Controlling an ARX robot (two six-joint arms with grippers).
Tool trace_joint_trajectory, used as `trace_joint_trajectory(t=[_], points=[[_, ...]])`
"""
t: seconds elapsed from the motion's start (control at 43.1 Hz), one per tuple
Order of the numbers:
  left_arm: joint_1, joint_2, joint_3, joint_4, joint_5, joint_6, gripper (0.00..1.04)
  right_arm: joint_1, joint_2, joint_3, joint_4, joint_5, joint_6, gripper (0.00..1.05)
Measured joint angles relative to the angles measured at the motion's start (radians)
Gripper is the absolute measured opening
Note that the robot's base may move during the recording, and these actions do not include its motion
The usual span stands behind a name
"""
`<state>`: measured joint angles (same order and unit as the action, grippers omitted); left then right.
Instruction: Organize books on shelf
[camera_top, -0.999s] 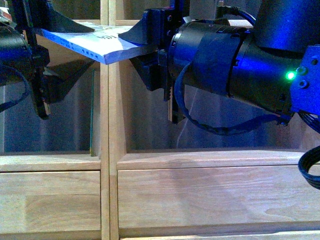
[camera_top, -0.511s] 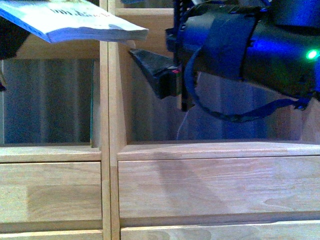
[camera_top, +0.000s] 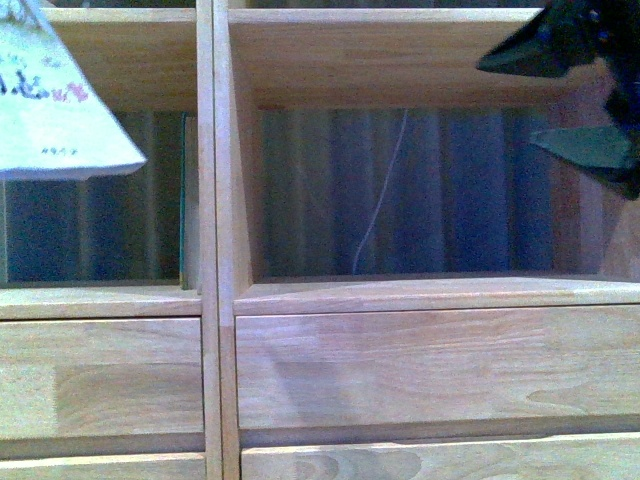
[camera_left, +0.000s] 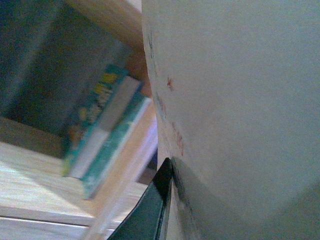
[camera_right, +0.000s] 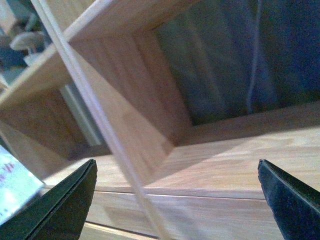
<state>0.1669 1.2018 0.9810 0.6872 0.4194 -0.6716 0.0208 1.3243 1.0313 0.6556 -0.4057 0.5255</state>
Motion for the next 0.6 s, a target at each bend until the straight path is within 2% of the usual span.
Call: trace_joint_trajectory(t=[0.093, 0.139, 0.232, 0.302, 0.395, 0.465, 0.511, 0.604], points=[[0.022, 0.041, 0.034, -0.03, -0.054, 0.123, 0.18, -0.064, -0.053, -0.062, 0.022, -0.01, -0.148, 0.98], [0.031, 0.063, 0.053, -0.04, -0.076, 0.177, 0.18, -0.066, -0.072, -0.067, -0.005, 0.025, -0.2, 0.96], [0.037, 0.112, 0.105, -0.061, -0.119, 0.283, 0.18, -0.039, -0.158, -0.074, -0.286, 0.29, -0.361, 0.83], [0.033, 0.147, 0.142, -0.078, -0.139, 0.356, 0.18, -0.028, -0.217, -0.146, -0.365, 0.376, -0.42, 0.73], [0.019, 0.213, 0.203, -0.1, -0.195, 0.463, 0.18, -0.021, -0.269, -0.253, -0.343, 0.392, -0.47, 0.61], [-0.001, 0.276, 0.257, -0.117, -0.249, 0.565, 0.18, -0.022, -0.317, -0.39, -0.287, 0.406, -0.496, 0.45], [-0.022, 0.327, 0.302, -0.129, -0.279, 0.646, 0.18, -0.022, -0.343, -0.447, -0.263, 0.406, -0.5, 0.37], [-0.039, 0.372, 0.351, -0.146, -0.294, 0.695, 0.18, -0.022, -0.393, -0.536, -0.222, 0.404, -0.508, 0.23]])
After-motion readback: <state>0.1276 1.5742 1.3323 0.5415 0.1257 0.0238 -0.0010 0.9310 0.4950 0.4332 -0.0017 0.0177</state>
